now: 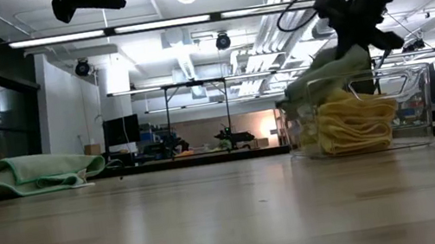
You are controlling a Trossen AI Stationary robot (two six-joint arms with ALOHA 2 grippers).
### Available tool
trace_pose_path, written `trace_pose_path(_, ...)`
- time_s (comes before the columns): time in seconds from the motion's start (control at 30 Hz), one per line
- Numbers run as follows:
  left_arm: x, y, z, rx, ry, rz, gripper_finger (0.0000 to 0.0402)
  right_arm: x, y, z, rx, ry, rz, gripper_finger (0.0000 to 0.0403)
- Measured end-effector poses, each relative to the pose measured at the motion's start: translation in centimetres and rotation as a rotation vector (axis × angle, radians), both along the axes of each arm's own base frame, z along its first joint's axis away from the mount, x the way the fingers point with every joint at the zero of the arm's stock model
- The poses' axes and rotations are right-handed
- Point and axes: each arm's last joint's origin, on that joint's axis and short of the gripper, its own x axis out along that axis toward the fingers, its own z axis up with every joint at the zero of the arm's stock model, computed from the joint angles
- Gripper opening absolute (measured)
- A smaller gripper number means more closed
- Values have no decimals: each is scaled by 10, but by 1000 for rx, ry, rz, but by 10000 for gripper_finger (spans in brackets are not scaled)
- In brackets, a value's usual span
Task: Fold microfiber towels
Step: Put the folded green microfiber towel into the transparent bin
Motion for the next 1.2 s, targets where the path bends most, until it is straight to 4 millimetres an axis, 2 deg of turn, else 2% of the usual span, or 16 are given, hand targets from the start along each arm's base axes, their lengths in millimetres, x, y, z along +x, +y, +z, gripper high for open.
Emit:
trace_pose_path(0.2,0,0,0,2,1,-1,0,2,2,-14,35,176,-70,0)
trace_pose_path(0.43,0,0,0,-1,0,-2,0,30,0,-25,15,164,-69,0)
trace_pose_path(0.73,0,0,0,-2,1,-7,0,55,-5,-65,11,395,-89,0)
trace_pose_path(0.93,0,-1,0,-13,2,-27,0,69,-5,-88,18,473,-91,0)
trace_pose_path(1.07,0,-1,0,-13,4,-27,0,73,-2,-91,18,480,-59,4)
trace_pose_path(1.2,0,-1,0,-13,4,-27,0,70,1,-86,21,479,-26,27)
